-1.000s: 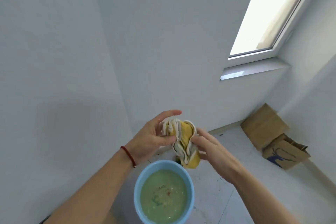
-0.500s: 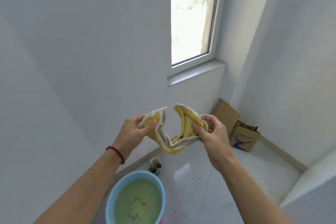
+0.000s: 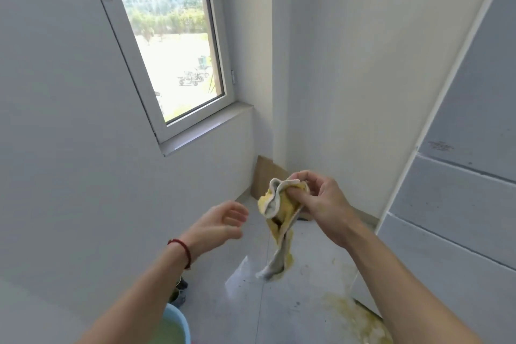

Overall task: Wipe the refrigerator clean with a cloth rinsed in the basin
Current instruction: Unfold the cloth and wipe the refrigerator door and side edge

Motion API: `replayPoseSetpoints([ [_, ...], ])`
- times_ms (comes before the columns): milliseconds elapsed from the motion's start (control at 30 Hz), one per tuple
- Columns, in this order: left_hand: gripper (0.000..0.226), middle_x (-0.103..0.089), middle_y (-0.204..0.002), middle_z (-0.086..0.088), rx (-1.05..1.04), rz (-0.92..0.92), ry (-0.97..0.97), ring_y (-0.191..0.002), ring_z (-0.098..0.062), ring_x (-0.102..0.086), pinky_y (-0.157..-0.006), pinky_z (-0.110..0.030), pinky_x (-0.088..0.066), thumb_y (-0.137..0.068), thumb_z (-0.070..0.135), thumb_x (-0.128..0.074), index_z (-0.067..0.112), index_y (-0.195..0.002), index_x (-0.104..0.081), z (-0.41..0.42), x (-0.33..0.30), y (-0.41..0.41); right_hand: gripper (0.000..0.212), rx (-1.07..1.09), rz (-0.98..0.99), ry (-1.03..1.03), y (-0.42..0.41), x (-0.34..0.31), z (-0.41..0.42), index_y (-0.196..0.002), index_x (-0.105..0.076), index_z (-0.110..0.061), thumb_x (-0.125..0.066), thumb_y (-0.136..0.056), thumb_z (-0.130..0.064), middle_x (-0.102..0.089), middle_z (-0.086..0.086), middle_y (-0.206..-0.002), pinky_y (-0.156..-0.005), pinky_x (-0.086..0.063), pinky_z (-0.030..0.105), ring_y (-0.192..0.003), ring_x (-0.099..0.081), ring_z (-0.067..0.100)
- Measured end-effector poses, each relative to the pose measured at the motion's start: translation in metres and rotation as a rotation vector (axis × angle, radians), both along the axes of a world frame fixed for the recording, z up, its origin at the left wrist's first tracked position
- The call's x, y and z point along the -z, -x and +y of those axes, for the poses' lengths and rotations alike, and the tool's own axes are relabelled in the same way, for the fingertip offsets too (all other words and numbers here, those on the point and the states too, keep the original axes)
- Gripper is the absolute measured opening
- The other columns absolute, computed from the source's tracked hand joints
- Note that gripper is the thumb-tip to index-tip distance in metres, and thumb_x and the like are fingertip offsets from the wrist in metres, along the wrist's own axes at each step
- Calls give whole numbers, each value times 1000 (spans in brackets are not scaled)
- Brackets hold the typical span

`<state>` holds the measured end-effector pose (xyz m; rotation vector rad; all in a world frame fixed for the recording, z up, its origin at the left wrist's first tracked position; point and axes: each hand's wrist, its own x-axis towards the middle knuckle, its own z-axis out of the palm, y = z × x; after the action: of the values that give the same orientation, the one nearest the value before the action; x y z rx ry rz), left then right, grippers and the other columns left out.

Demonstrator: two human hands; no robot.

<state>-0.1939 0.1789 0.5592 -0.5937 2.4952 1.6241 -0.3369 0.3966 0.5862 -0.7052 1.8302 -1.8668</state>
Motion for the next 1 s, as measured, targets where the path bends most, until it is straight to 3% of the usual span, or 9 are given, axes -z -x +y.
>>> replayPoseSetpoints([
  [167,34,-70,-115,-18,132,438,-249,-101,-27,-73,-86,-42,-61,-93,4,-70,11,-125,-64,73,-38,49,12,226,202,-116,-9,-13,19,-97,-76,-23,-80,-90,-32,-77,-2,-84,-68,-61,32,-77,-70,15],
  [300,23,-68,-112,-20,255,469,-342,-93,-31,-71,-78,-45,-58,-97,5,-66,0,-118,-58,75,-39,63,18,360,388,-287,-7,-30,47,-91,-75,-29,-78,-87,-46,-73,-10,-79,-60,-55,22,-71,-66,5],
  [467,14,-53,-88,-13,425,484,-523,-79,-21,-52,-67,-28,-44,-91,7,-68,5,-90,-53,74,-46,81,26,467,365,-404,-12,-32,60,-91,-69,-26,-77,-88,-51,-71,-7,-83,-65,-57,35,-76,-67,12],
  [533,24,-43,-82,-10,386,481,-592,-73,-21,-41,-64,-31,-33,-87,9,-70,13,-79,-47,70,-47,87,25,460,371,-436,-15,-31,64,-90,-70,-24,-79,-87,-47,-72,-3,-82,-65,-56,35,-74,-68,14],
  [633,38,-39,-75,-5,291,480,-578,-67,-18,-38,-57,-33,-32,-88,8,-72,21,-75,-39,51,-52,93,30,471,246,-178,-13,-38,86,-95,-73,-15,-84,-81,-39,-74,1,-80,-60,-55,31,-71,-69,18],
  [733,28,-61,-87,-8,221,507,-630,-74,-18,-61,-57,-30,-54,-88,6,-73,16,-93,-47,40,-68,104,61,476,-34,282,-5,-35,106,-129,-67,-13,-80,-82,-51,-75,6,-109,-75,-56,30,-97,-70,24],
  [833,34,-69,-100,-14,131,356,-632,-78,-21,-70,-56,-32,-59,-90,1,-71,9,-117,-53,51,-81,119,57,311,-168,137,-14,1,86,-141,-56,-5,-67,-97,-41,-72,13,-129,-101,-54,47,-119,-69,33],
  [900,38,-70,-102,-11,7,349,-449,-83,-23,-71,-54,-28,-58,-85,6,-80,8,-116,-59,47,-84,137,35,408,-175,-16,-19,22,81,-132,-63,-1,-67,-101,-17,-76,16,-116,-94,-59,47,-111,-72,38],
  [1000,63,-73,-104,-7,-179,375,-366,-92,-24,-73,-77,-39,-62,-69,42,-92,16,-117,-60,19,-75,156,25,557,-280,142,-12,23,89,-126,-70,-7,-57,-106,-14,-76,13,-112,-80,-57,37,-92,-73,25],
])
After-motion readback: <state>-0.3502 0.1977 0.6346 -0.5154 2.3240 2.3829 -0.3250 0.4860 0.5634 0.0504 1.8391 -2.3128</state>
